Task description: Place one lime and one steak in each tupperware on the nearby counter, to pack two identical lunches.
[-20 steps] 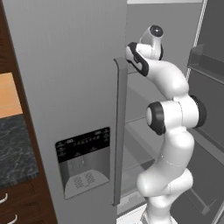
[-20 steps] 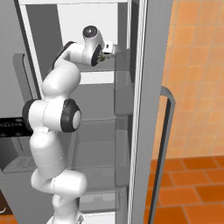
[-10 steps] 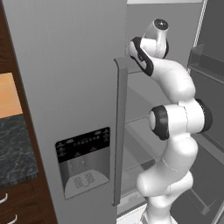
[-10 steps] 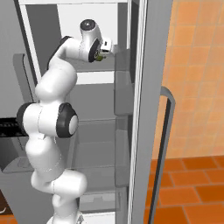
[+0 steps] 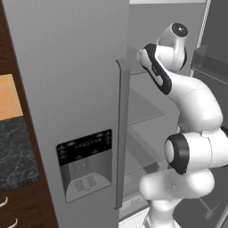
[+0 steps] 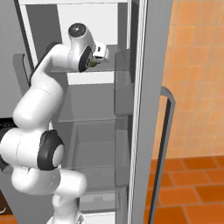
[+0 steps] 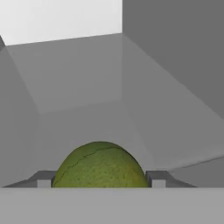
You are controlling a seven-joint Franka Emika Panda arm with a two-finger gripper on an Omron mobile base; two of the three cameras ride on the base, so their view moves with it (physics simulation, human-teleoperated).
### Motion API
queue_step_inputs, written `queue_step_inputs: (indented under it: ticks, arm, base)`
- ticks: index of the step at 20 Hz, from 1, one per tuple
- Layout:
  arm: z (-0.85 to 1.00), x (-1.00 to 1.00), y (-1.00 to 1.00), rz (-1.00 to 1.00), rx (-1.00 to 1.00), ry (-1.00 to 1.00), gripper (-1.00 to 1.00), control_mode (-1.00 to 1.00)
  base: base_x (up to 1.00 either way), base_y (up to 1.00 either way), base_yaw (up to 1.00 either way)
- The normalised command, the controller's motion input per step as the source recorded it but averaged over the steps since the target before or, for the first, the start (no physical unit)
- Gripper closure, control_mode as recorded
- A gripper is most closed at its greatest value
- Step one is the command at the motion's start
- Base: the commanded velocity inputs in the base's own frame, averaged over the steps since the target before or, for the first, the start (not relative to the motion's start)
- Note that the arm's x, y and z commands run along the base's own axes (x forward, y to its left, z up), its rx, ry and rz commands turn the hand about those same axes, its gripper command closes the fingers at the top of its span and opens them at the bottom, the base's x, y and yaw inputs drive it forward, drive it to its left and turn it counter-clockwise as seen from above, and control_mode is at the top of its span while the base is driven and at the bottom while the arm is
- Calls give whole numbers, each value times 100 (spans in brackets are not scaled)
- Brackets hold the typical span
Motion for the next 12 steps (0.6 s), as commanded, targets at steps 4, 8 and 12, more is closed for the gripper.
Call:
queue_step_inputs:
  ticks: [4, 8, 12]
  arm:
    - [-34, -100, 0, 0, 0, -1, 100, -100]
    - [-81, -100, 0, 0, 0, -1, 100, -100]
    - [-70, -100, 0, 0, 0, -2, 100, -100]
  base:
    - [0, 0, 0]
    - [0, 0, 0]
    - [0, 0, 0]
